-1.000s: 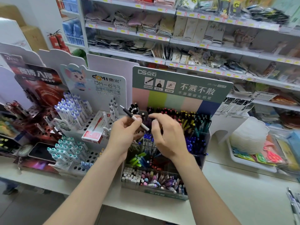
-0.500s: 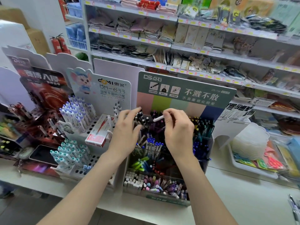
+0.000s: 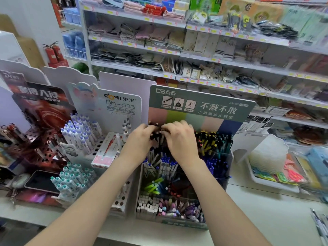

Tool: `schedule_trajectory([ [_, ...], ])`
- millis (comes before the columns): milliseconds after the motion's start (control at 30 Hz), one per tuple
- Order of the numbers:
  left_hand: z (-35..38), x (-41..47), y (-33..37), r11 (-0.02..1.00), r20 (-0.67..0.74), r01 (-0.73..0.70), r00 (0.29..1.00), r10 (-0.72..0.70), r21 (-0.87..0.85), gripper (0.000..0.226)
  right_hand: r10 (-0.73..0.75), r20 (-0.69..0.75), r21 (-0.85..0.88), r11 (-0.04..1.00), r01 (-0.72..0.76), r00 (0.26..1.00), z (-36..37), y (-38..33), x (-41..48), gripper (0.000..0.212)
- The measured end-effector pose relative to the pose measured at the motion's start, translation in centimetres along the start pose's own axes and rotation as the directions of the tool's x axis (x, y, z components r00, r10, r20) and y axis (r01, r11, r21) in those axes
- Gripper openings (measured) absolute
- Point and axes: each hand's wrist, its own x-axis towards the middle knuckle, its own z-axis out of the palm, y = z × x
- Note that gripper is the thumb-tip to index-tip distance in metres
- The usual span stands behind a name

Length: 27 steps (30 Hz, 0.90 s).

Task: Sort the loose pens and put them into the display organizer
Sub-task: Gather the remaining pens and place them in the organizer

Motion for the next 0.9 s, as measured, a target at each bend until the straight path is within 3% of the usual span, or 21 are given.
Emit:
schedule_trajectory([
  [33,-0.1,-0.3,-0.1,0.999,0.010,-0.022,1.000,0.023,-0.030,0.060,0.045,-0.038,-0.002,0.999,-0.045,0.998,0.1,0.1,-0.1,0.014],
  [100,-0.3,-0.7,-0.2,0.995,-0.048,-0.004,0.999,-0.001,-0.098,0.071,0.000,-0.005,0.008,1.000,0.000,1.000,0.5,0.1,-0.5,0.018],
  [167,-0.2,-1.2,-0.3,0.991,-0.132,0.006,0.991,-0.023,-0.131,0.067,-0.030,0.039,0.047,0.998,0.028,0.999,0.5,-0.5,-1.3,0.030],
  [233,-0.1,-1.7,-0.2,0.996,-0.187,-0.029,0.982,0.012,-0.090,0.062,0.056,-0.029,0.128,0.990,-0.051,0.998,-0.2,-1.1,-2.4,0.038],
  [300,0.0,-2.3,0.3,0.995,-0.264,-0.091,0.961,0.079,-0.034,0.053,0.163,-0.112,0.237,0.962,-0.133,0.980,-1.1,-1.7,-4.1,0.036],
  [400,0.4,-3.3,2.5,0.976,-0.321,-0.181,0.937,0.135,-0.119,0.031,0.262,-0.079,0.364,0.906,-0.217,0.962,-2.6,-2.6,-7.1,0.033],
  [567,3.0,-4.8,6.6,0.896,-0.037,-0.188,0.981,0.189,-0.402,0.017,0.552,0.024,0.404,0.757,-0.513,0.833,-5.0,-0.6,-12.7,0.028],
  [633,4.7,-5.9,7.8,0.887,0.103,-0.190,0.962,0.255,-0.420,0.013,0.635,0.101,0.364,0.693,-0.623,0.766,-6.3,1.2,-15.5,0.026],
  [767,8.3,-8.1,11.0,0.876,0.292,-0.347,0.846,0.446,-0.334,0.005,0.756,0.280,0.239,0.542,-0.806,0.591,-9.3,6.3,-22.6,0.021],
  [900,12.4,-9.1,16.8,0.826,0.447,-0.474,0.694,0.564,-0.306,0.008,0.839,0.321,0.116,0.425,-0.898,0.439,-11.3,12.1,-27.6,0.025],
])
